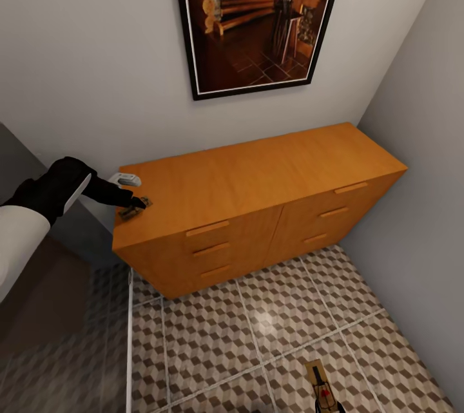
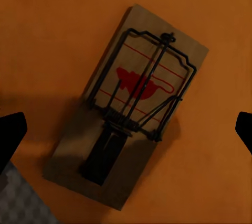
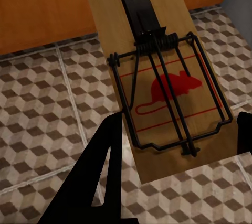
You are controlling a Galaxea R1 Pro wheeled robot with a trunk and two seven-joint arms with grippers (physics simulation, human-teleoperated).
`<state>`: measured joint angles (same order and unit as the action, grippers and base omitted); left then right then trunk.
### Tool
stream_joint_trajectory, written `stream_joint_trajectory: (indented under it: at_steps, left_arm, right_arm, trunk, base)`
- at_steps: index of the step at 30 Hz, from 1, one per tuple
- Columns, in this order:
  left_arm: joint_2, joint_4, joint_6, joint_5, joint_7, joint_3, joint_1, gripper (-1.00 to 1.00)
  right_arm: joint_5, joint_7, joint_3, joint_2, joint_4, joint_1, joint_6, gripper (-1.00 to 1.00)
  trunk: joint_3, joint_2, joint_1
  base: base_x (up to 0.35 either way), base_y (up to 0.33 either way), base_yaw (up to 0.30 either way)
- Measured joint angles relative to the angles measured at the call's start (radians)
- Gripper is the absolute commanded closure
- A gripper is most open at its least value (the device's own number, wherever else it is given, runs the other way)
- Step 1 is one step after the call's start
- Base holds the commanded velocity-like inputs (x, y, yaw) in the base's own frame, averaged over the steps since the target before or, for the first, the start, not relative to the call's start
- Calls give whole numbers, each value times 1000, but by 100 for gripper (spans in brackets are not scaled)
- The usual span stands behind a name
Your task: Take the four mousetraps from the cabinet in the bathroom and place them on the bathroom floor. Make sure all four end up on the same floor surface, and ensure that at least two of them are either under or directly next to the same bathroom sink.
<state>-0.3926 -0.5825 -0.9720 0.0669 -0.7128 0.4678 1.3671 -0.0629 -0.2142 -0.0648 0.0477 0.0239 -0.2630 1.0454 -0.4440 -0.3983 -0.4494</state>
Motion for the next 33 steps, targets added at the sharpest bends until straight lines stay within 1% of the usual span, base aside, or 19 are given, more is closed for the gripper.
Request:
stream_joint_trajectory:
  at_steps: [33]
  left_arm:
    - [0, 4, 0, 0, -1, 0, -1, -100]
  right_arm:
    - [0, 0, 0, 1, 0, 0, 0, 100]
  trunk:
    - [-7, 0, 0]
  base:
    - [1, 0, 0]
